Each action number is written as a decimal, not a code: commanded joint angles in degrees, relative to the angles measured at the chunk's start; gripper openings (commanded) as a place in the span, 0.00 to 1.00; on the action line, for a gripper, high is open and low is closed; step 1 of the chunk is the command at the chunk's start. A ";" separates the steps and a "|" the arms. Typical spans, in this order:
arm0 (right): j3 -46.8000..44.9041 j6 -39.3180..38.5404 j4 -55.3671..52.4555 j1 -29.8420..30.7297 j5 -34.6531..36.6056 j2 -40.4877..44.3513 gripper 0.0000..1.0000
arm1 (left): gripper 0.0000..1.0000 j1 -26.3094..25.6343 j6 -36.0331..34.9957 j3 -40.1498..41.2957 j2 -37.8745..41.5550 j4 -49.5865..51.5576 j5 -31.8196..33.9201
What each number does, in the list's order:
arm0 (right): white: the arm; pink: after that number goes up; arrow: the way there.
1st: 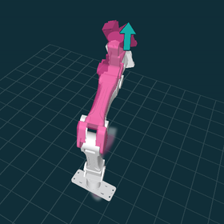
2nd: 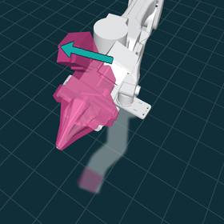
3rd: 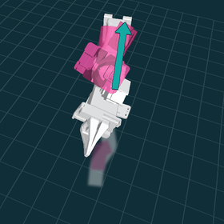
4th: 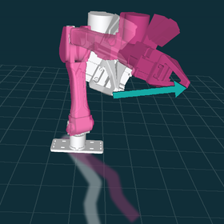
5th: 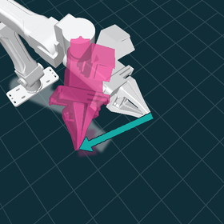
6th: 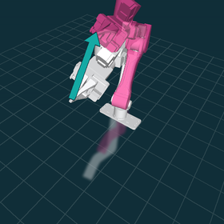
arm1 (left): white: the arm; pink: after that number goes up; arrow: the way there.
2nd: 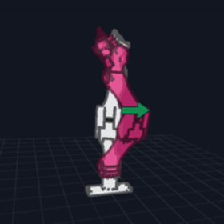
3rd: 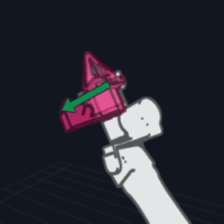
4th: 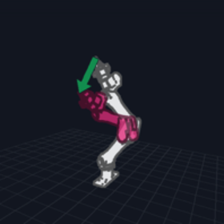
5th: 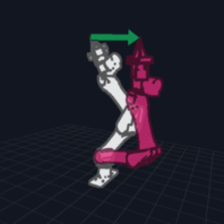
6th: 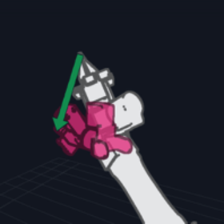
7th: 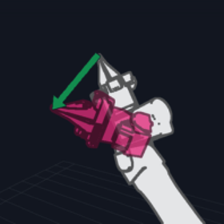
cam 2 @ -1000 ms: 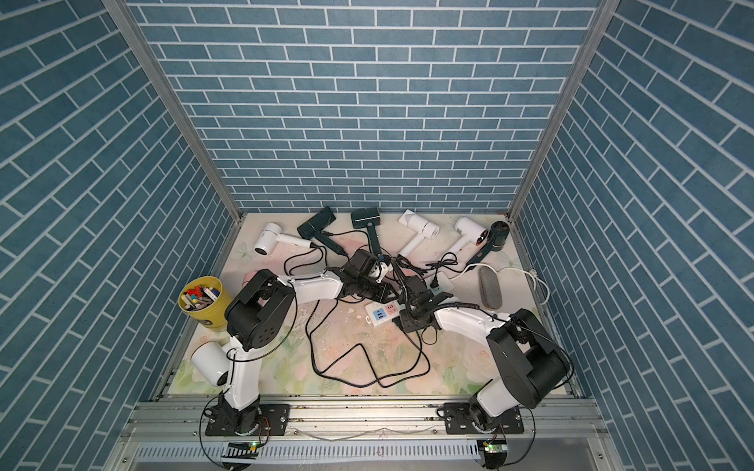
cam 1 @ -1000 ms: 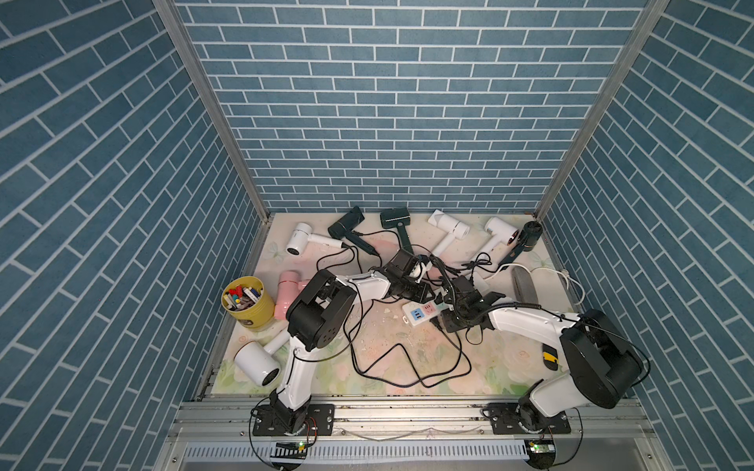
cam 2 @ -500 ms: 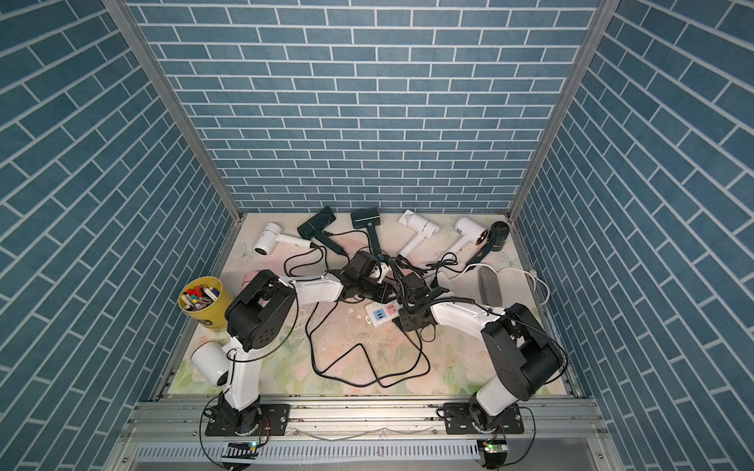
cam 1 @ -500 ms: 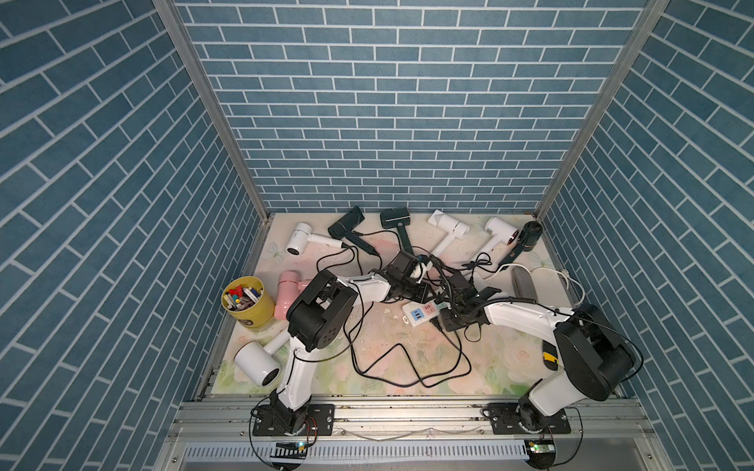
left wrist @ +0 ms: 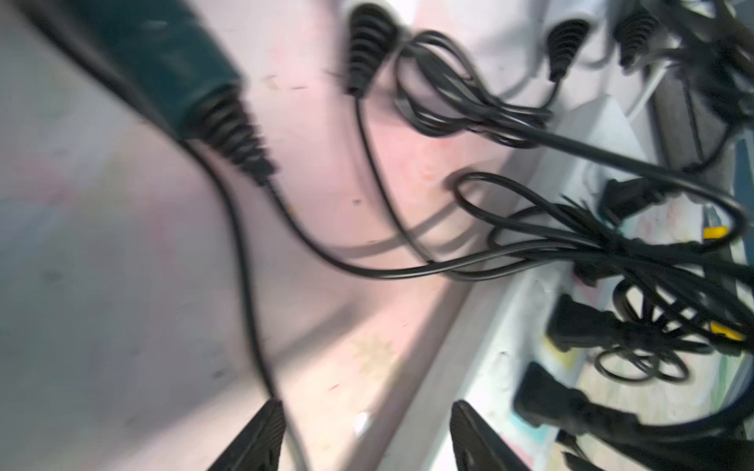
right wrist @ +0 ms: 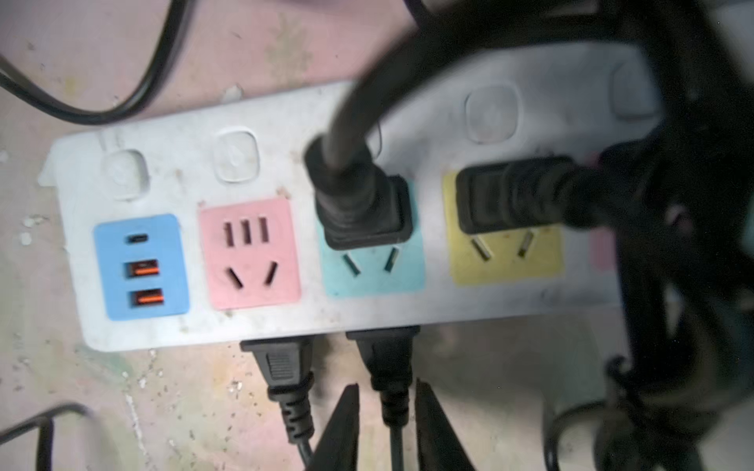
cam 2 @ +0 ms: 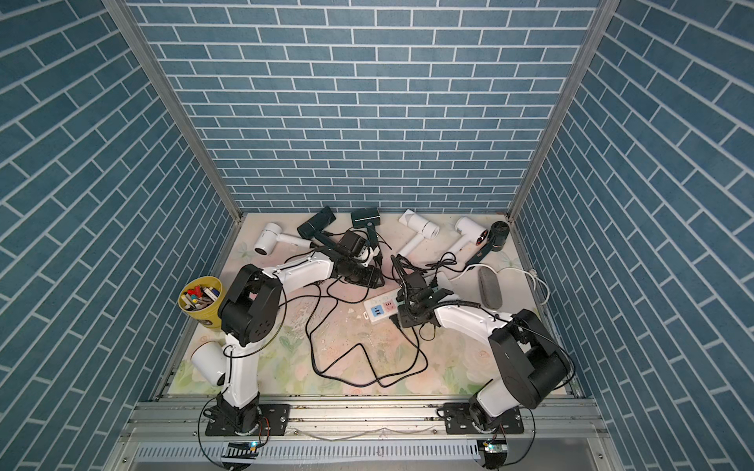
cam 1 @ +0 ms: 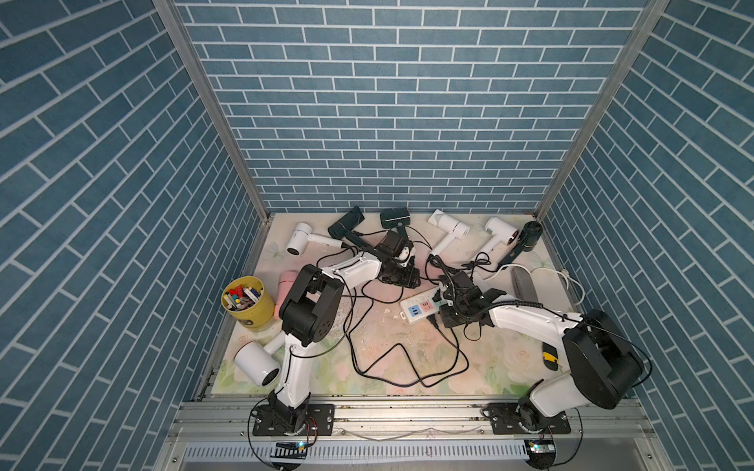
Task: Charge the blow dryers
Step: Insert the plug into the socket.
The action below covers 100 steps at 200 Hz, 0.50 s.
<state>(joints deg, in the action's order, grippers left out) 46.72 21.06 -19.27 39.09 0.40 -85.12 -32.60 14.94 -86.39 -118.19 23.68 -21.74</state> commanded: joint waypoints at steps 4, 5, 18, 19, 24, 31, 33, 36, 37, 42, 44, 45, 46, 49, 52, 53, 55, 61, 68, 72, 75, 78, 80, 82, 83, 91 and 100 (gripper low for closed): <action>-1.00 0.39 -0.02 0.11 -1.07 5.38 0.44 | 0.81 0.15 0.06 0.84 6.25 5.61 2.94; -1.05 0.39 -0.13 0.11 -1.05 5.57 0.45 | 0.81 0.16 0.16 0.90 6.50 5.68 3.06; -1.49 0.63 -0.85 0.12 -1.83 8.09 0.54 | 0.87 0.10 0.83 2.08 9.55 6.82 5.41; -1.52 0.64 -0.85 0.11 -1.91 8.28 0.54 | 0.87 0.13 0.94 2.09 9.82 6.90 5.62; -1.75 0.73 -0.96 0.11 -2.34 9.33 0.58 | 0.89 0.12 1.28 2.65 11.02 7.42 6.46; -1.97 0.69 -1.32 0.11 -3.12 10.84 0.63 | 0.91 0.25 1.81 3.37 12.90 8.13 7.97; -2.05 0.66 -1.39 0.11 -3.37 11.29 0.65 | 0.91 0.25 1.90 3.69 13.47 8.26 8.47; -2.14 0.61 -1.47 0.11 -3.76 11.96 0.67 | 0.92 0.26 2.24 4.21 14.31 8.49 9.19; -2.20 0.58 -1.56 0.11 -3.89 12.20 0.68 | 0.92 0.21 2.31 4.39 14.62 8.58 9.40; -2.32 0.36 -1.92 0.14 -4.48 13.30 0.73 | 0.94 0.21 2.83 5.19 16.12 8.91 10.70; -2.33 0.29 -2.11 0.11 -4.72 13.73 0.74 | 0.94 0.29 3.08 5.60 16.71 8.94 11.11; -2.38 0.25 -2.23 0.11 -4.85 13.96 0.75 | 0.94 0.27 3.21 5.78 16.87 8.98 11.33; -2.40 0.19 -2.34 0.11 -4.91 14.21 0.76 | 0.95 0.31 3.32 5.92 17.26 9.00 11.57; -2.42 0.02 -2.68 0.11 -5.12 14.76 0.79 | 0.95 0.27 3.60 6.53 18.04 9.03 12.24; -2.36 -0.13 -3.03 0.11 -5.15 15.47 0.83 | 0.96 0.31 3.86 7.14 19.14 9.06 12.81; -2.35 -0.22 -3.13 0.11 -5.15 15.71 0.84 | 0.97 0.33 3.95 7.35 19.54 9.08 13.06; -2.29 -0.36 -3.52 0.15 -5.15 16.11 0.86 | 0.97 0.30 4.13 7.76 20.14 9.07 13.52; -2.10 -0.70 -4.30 0.11 -5.93 17.30 0.92 | 0.99 0.41 4.60 9.04 21.79 9.20 15.02; -1.71 -0.84 -5.52 0.11 -6.81 18.59 0.98 | 0.99 0.51 5.32 10.64 23.79 9.35 16.90; -1.44 -0.93 -6.30 0.11 -6.82 19.25 0.99 | 0.99 0.58 5.95 11.60 24.99 9.53 17.80; -1.26 -0.94 -6.92 0.12 -6.70 19.74 0.99 | 0.99 0.65 6.32 12.16 25.88 9.52 18.40; -1.01 -0.87 -7.45 0.11 -6.59 20.08 0.99 | 0.99 0.71 6.69 13.22 26.77 9.43 18.76; -0.88 -0.81 -7.80 0.11 -6.50 20.46 0.99 | 0.99 0.77 6.93 13.72 27.42 9.34 19.17; -0.79 -0.72 -8.11 0.11 -6.48 20.79 0.99 | 0.99 0.82 7.16 14.43 28.00 9.18 19.42; -0.72 -0.70 -8.26 0.11 -6.47 20.96 0.99 | 0.99 0.85 7.27 14.73 28.27 9.14 19.57; -0.62 -0.29 -9.15 0.13 -6.26 22.27 0.99 | 0.99 1.04 8.35 17.31 30.69 8.66 20.77; -1.34 1.60 -8.94 0.09 -5.11 23.95 0.99 | 0.99 1.26 9.64 20.45 33.48 7.79 22.26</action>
<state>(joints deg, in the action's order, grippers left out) 45.10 20.71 -23.81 39.09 -4.78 -64.77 -32.12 20.53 -72.55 -89.54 29.89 -6.37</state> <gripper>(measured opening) 0.987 0.994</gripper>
